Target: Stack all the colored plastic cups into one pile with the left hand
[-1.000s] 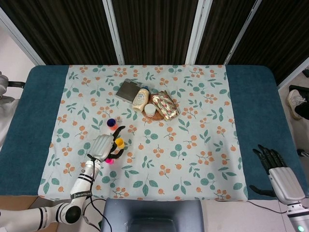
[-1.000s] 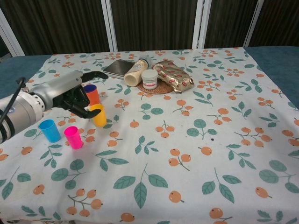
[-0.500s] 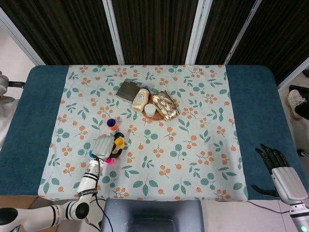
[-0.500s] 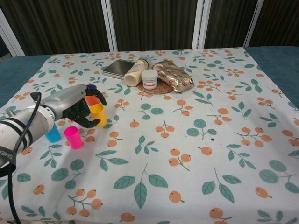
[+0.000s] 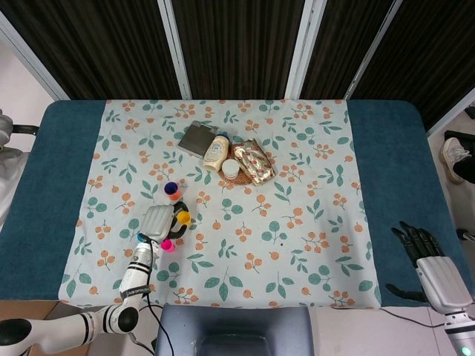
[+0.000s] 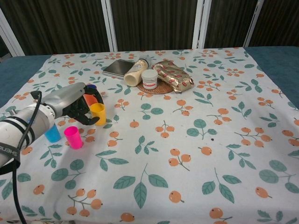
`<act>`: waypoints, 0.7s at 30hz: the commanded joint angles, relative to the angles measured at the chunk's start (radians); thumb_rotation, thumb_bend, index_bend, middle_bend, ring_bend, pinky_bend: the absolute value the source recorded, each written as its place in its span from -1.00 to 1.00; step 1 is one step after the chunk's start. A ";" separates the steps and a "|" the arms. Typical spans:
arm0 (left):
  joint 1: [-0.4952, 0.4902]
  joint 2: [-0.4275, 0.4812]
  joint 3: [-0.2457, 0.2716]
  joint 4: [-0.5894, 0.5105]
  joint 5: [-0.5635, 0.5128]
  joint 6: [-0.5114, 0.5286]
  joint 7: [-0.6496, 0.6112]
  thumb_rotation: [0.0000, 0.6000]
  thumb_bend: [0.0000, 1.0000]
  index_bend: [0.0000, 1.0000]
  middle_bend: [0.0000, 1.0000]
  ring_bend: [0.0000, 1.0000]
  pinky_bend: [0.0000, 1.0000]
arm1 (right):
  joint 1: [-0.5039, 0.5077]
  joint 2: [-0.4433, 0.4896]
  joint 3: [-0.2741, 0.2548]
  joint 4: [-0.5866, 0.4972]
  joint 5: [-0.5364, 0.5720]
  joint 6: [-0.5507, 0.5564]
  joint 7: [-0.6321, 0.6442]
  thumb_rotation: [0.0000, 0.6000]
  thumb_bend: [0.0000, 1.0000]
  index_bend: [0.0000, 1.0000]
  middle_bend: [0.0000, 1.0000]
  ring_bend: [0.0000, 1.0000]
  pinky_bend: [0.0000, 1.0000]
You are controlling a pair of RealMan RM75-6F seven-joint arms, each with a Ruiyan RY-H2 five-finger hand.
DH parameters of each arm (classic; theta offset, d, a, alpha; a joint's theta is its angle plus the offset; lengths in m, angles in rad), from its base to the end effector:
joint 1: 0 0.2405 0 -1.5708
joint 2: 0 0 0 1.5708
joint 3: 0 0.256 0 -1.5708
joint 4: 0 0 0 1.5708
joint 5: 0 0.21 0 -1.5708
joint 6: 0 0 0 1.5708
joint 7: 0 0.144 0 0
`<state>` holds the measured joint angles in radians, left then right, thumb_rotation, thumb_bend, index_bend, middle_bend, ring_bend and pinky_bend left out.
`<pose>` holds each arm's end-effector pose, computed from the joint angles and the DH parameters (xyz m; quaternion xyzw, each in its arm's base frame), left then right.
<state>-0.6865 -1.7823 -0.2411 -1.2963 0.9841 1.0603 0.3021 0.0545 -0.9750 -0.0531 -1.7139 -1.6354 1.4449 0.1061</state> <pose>-0.1638 0.3431 -0.0571 -0.6411 -0.4775 -0.3940 0.4536 -0.2999 -0.1470 0.1690 0.6367 -0.4321 0.3729 0.5185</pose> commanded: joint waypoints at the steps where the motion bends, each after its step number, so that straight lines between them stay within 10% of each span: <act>1: -0.005 0.005 -0.024 -0.002 0.011 0.014 -0.015 1.00 -0.27 0.22 1.00 1.00 1.00 | 0.001 0.000 0.001 0.000 0.003 -0.002 0.001 1.00 -0.75 -1.00 -1.00 -1.00 -1.00; 11: -0.074 0.050 -0.188 0.009 -0.028 0.037 -0.033 1.00 -0.26 0.24 1.00 1.00 1.00 | 0.003 0.005 0.006 0.001 0.014 -0.005 0.014 1.00 -0.74 -1.00 -1.00 -1.00 -1.00; 21: -0.098 0.000 -0.165 0.170 -0.072 -0.025 -0.044 1.00 -0.27 0.24 1.00 1.00 1.00 | 0.004 0.004 0.005 -0.002 0.015 -0.010 0.008 1.00 -0.74 -1.00 -1.00 -1.00 -1.00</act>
<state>-0.7795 -1.7690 -0.4143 -1.1507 0.9184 1.0490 0.2647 0.0585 -0.9711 -0.0474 -1.7156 -1.6201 1.4347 0.1137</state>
